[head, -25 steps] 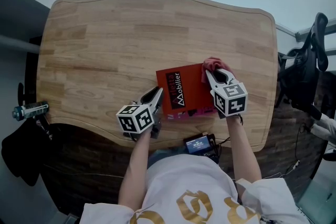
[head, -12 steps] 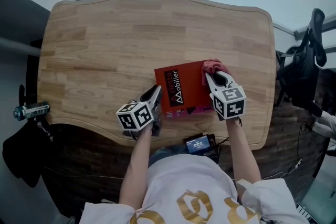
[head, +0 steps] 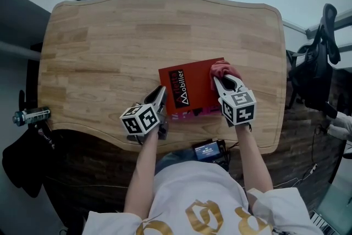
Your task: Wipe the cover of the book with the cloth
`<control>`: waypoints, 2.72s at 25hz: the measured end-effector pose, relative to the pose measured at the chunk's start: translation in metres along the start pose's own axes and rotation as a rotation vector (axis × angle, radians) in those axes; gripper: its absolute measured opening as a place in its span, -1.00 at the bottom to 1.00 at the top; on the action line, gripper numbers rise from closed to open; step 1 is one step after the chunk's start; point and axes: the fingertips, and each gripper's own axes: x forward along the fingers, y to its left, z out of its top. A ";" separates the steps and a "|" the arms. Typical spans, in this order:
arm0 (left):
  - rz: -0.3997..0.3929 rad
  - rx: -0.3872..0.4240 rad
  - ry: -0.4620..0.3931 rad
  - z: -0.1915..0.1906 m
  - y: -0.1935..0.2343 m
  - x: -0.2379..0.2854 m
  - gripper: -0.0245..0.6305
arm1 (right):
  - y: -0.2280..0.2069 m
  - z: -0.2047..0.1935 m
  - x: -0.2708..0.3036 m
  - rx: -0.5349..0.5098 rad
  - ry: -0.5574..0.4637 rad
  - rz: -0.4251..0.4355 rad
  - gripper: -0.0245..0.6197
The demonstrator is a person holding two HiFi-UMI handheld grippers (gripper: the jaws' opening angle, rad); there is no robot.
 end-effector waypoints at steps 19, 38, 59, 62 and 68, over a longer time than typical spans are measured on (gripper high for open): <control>0.021 0.019 -0.042 0.000 -0.001 0.000 -0.72 | 0.011 -0.023 -0.023 -0.019 0.012 -0.030 -0.75; 0.034 0.022 -0.055 -0.001 0.000 -0.001 -0.72 | 0.025 -0.040 -0.039 -0.035 0.034 -0.019 -0.75; 0.001 -0.003 -0.066 -0.001 0.000 -0.001 -0.72 | 0.065 -0.036 -0.022 -0.089 0.054 0.064 -0.75; -0.002 -0.005 -0.066 -0.001 0.000 -0.001 -0.72 | 0.076 -0.034 -0.019 -0.103 0.055 0.088 -0.75; -0.008 -0.009 -0.068 0.000 -0.001 -0.001 -0.72 | 0.093 -0.031 -0.011 -0.120 0.060 0.129 -0.75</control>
